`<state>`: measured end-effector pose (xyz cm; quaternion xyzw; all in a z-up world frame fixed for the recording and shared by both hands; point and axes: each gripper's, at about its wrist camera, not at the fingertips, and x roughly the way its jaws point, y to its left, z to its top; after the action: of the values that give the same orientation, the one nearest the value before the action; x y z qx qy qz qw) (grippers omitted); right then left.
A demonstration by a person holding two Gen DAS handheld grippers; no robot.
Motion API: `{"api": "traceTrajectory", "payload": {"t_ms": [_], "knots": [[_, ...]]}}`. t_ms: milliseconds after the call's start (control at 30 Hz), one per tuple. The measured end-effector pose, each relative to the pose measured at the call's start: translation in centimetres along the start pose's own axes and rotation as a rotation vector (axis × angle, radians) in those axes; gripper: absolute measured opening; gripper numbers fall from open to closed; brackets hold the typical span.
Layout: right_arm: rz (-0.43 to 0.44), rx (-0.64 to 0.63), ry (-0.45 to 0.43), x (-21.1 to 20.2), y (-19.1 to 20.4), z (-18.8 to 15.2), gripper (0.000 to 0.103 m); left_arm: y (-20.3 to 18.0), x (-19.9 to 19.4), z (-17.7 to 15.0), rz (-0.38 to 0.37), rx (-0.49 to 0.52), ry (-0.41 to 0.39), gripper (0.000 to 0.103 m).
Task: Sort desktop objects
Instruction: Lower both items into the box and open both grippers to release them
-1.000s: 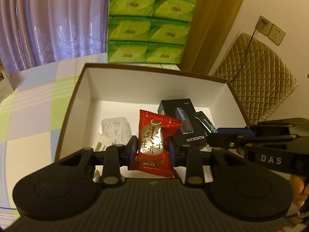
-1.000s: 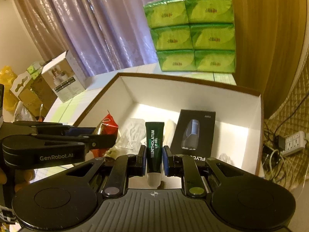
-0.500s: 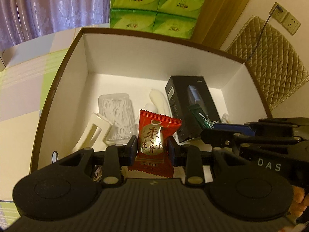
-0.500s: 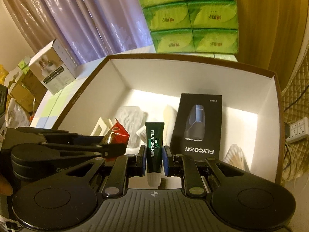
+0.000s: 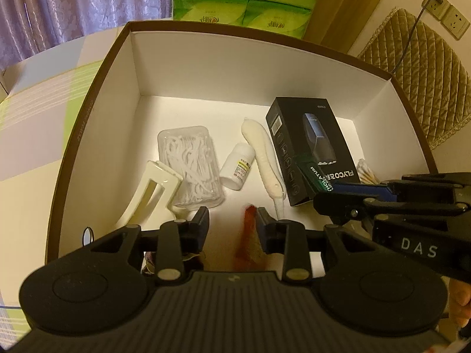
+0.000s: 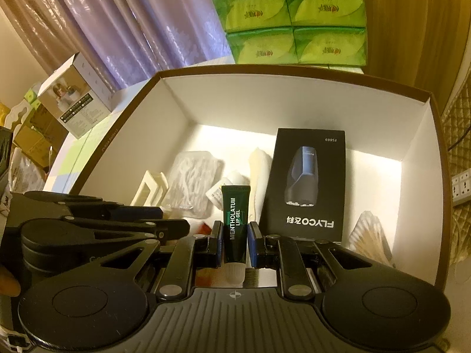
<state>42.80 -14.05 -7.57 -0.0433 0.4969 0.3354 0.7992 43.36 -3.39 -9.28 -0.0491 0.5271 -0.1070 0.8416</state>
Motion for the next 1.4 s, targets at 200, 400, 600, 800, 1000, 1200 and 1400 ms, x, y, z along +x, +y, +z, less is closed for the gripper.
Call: {"api": "traceTrajectory", "payload": {"t_ms": [200,400,600,800,1000,1200,1400], "knots": [[0.003,0.012,0.01,0.2,-0.1,-0.1,0.014,0.2,-0.1,0.0,0.002,0.002,-0.005,0.033],[0.008,0.008,0.02,0.4,0.2,-0.4,0.014,0.2,-0.5,0.1,0.015,0.011,-0.019,0.036],[0.009,0.007,0.024,0.8,0.5,-0.3,0.014,0.3,-1.0,0.3,0.033,0.024,-0.036,0.039],[0.017,0.013,0.006,0.9,0.8,-0.3,0.014,0.4,-1.3,0.5,0.051,0.03,-0.05,0.042],[0.051,0.031,-0.031,0.9,1.0,-0.1,0.015,0.5,-1.8,0.6,0.06,0.031,-0.071,0.042],[0.045,0.019,-0.08,-0.5,1.3,-0.4,0.051,0.7,-2.6,0.5,0.077,0.034,-0.094,0.046],[-0.012,-0.022,-0.14,-3.3,1.9,-1.6,0.085,0.8,-4.2,-0.3,0.08,0.031,-0.139,0.054]]}}
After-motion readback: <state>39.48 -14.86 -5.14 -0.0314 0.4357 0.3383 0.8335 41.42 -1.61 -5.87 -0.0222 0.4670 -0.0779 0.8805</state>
